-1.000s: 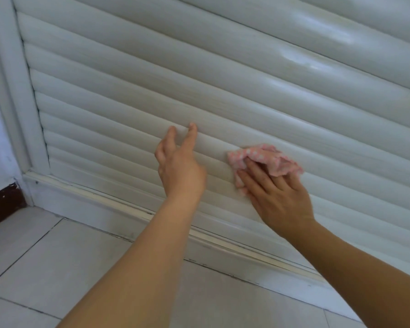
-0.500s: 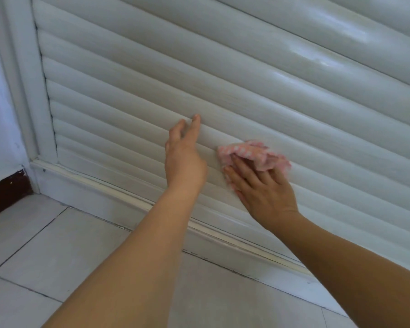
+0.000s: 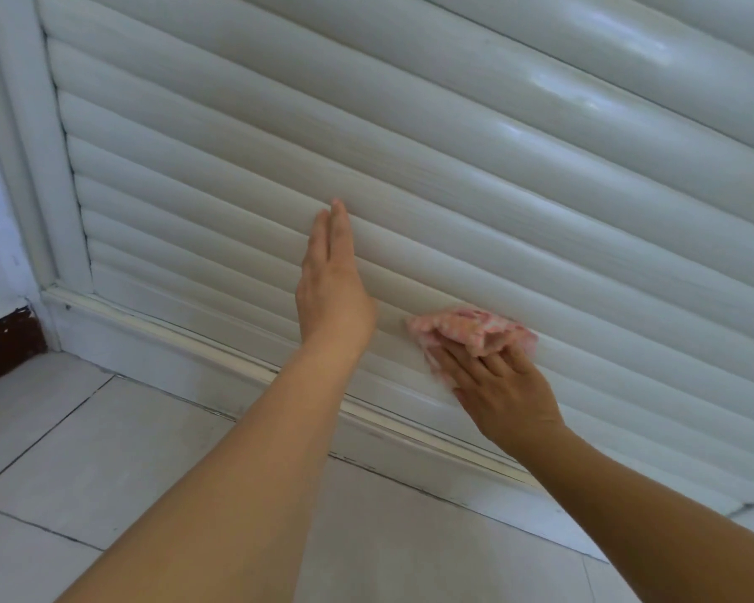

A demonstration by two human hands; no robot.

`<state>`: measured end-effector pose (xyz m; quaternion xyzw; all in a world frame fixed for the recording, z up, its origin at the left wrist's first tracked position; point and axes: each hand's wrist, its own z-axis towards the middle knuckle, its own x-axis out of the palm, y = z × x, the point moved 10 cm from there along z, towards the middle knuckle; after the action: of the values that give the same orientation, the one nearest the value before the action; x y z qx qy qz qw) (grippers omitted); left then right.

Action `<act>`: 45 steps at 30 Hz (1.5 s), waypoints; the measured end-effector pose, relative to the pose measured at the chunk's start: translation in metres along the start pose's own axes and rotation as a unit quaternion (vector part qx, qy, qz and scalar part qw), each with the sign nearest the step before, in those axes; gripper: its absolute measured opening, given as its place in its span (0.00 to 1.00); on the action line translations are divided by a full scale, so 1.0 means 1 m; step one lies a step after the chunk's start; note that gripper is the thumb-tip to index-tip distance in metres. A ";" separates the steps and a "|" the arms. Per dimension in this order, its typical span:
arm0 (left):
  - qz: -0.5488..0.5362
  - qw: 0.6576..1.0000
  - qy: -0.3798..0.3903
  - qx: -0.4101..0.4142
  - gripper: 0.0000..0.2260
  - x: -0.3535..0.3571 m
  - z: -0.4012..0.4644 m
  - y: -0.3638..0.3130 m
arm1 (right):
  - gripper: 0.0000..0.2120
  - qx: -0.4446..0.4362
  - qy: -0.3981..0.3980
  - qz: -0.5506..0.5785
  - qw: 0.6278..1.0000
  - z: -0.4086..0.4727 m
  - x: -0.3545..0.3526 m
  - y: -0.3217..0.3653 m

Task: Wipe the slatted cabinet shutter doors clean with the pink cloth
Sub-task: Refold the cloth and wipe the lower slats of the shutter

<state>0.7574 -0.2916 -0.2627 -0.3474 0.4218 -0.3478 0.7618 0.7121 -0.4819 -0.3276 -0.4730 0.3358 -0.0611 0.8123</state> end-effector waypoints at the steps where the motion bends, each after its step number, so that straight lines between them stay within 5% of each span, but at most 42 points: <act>1: 0.004 1.000 -0.005 -0.002 0.42 -0.001 0.000 0.001 | 0.32 0.009 0.017 -0.003 1.000 -0.022 0.005 -0.006; 7: 0.012 1.000 -0.011 0.004 0.42 -0.001 -0.002 0.004 | 0.29 0.067 0.041 -0.010 0.997 -0.073 0.009 -0.024; 14: 0.005 0.999 -0.032 0.001 0.41 -0.003 -0.002 0.002 | 0.32 0.095 -0.049 0.055 0.993 0.013 -0.022 0.012; 20: -0.010 1.000 -0.028 0.000 0.41 0.004 -0.002 0.006 | 0.31 0.078 -0.012 0.026 0.997 0.077 -0.026 0.042; 30: -0.005 0.998 -0.056 0.031 0.41 -0.003 -0.005 0.010 | 0.26 0.100 -0.045 0.024 0.994 -0.012 -0.014 0.005; 38: -0.045 0.995 -0.075 0.045 0.32 0.003 -0.006 0.011 | 0.22 0.109 -0.147 0.086 0.979 0.088 -0.044 0.012; 45: -0.009 0.998 -0.058 0.035 0.43 0.008 -0.010 0.016 | 0.30 0.091 -0.057 0.008 0.994 -0.018 -0.017 -0.015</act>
<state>0.7556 -0.2925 -0.2832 -0.3441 0.3612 -0.3480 0.7937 0.6912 -0.4960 -0.3129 -0.3972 0.2862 -0.0576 0.8701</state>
